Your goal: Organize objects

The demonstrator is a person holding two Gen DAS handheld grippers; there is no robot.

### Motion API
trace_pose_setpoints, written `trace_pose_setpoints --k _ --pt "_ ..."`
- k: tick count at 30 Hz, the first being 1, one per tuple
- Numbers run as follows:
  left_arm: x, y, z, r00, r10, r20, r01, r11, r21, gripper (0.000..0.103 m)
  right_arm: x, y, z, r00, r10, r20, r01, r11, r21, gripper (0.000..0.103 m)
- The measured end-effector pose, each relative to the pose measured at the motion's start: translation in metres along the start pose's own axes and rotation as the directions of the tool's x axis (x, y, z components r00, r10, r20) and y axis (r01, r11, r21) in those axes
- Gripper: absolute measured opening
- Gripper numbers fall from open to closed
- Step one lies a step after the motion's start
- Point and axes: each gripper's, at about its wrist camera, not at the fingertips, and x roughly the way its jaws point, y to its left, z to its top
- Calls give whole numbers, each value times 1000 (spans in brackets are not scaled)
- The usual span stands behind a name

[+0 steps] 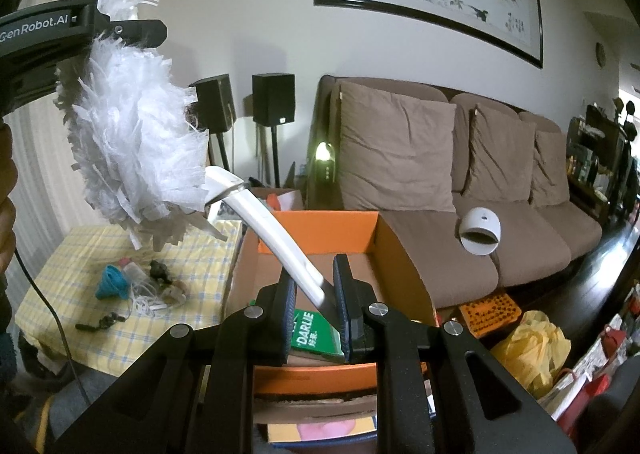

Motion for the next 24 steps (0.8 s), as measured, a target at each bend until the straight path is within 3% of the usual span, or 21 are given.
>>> trace_pose_setpoints --k 24 --pt "29 -18 -13 1000 -4 24 4 1000 14 32 15 -2 -9 998 -43 -43 42 999 -30 15"
